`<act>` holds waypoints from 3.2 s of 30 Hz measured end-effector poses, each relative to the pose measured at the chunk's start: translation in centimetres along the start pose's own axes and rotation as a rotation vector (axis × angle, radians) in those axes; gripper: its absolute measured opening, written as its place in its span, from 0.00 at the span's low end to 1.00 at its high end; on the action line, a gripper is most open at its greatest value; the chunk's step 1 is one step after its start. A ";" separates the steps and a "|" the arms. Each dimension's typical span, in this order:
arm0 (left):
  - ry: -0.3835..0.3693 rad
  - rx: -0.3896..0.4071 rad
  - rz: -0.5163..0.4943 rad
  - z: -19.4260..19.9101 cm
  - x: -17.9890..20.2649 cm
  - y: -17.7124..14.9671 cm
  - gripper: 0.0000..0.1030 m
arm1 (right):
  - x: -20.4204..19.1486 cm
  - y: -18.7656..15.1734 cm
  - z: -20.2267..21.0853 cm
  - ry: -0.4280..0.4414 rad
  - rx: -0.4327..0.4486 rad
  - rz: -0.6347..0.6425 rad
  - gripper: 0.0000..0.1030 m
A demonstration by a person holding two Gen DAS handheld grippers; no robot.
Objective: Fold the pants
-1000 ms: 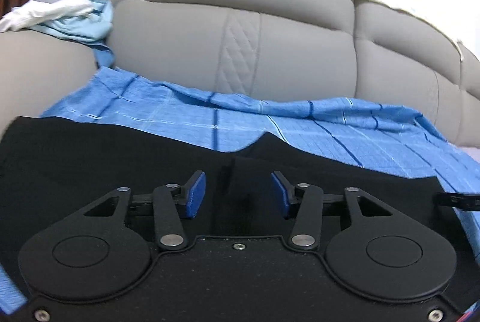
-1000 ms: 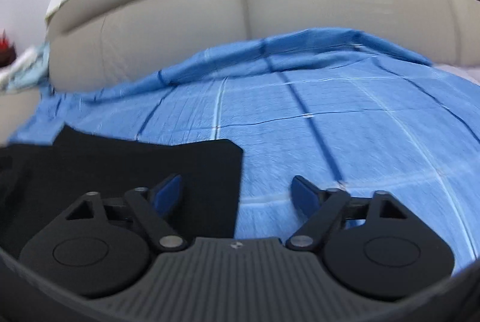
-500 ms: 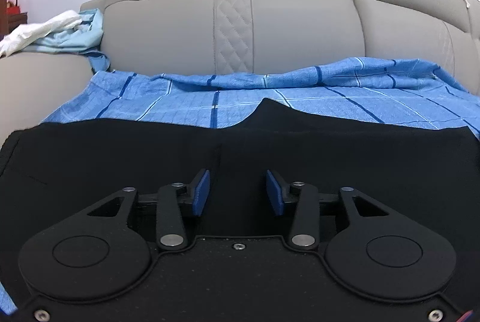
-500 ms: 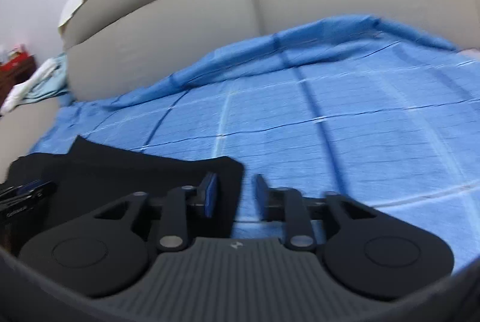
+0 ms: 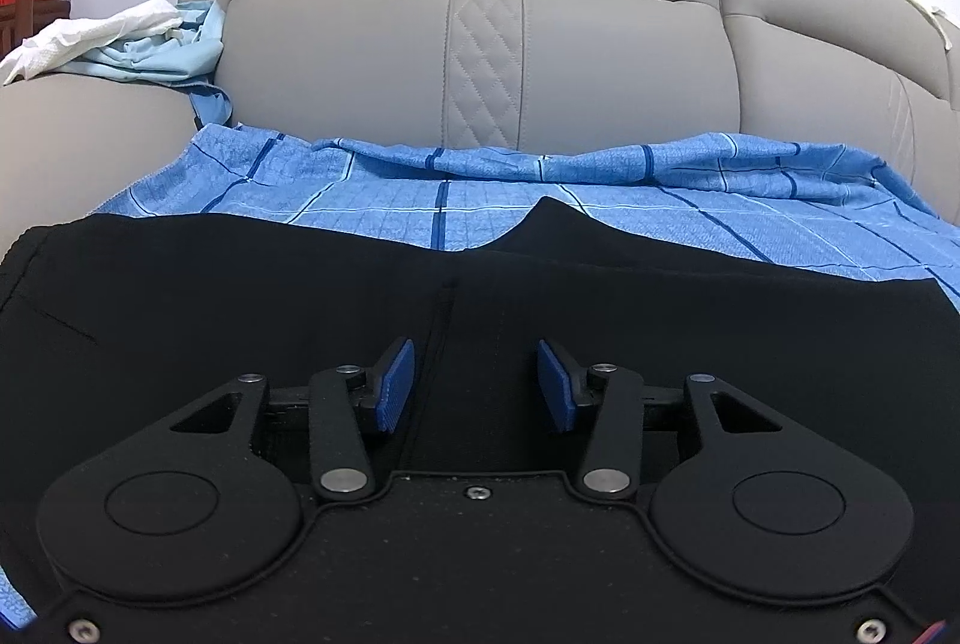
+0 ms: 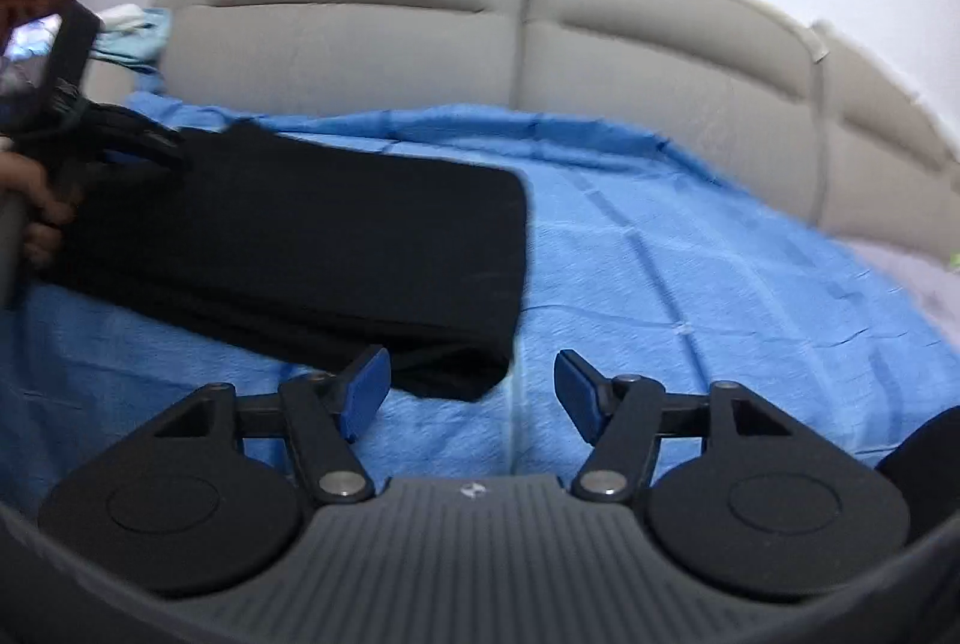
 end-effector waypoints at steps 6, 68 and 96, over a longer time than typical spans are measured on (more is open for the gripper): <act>0.038 -0.044 0.011 1.1 -0.3 0.0 0.44 | 0.7 -0.2 -3.1 -0.122 0.013 0.033 0.74; 0.047 0.001 0.020 3.4 5.5 -2.3 0.53 | 5.5 9.5 -11.9 -0.273 0.265 0.487 0.44; 0.311 -0.062 0.439 13.3 -14.1 -5.9 0.69 | -2.2 8.2 -6.5 0.093 0.134 0.215 1.00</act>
Point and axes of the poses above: each gripper's, at about its wrist camera, not at the fingertips, and z roughly against the way its jaws point, x to its right, y to its top, the point moved 10 cm from there along -z, roughly the way its jaws point, and after that the axes turned 1 degree about z, right-handed, at the moved point
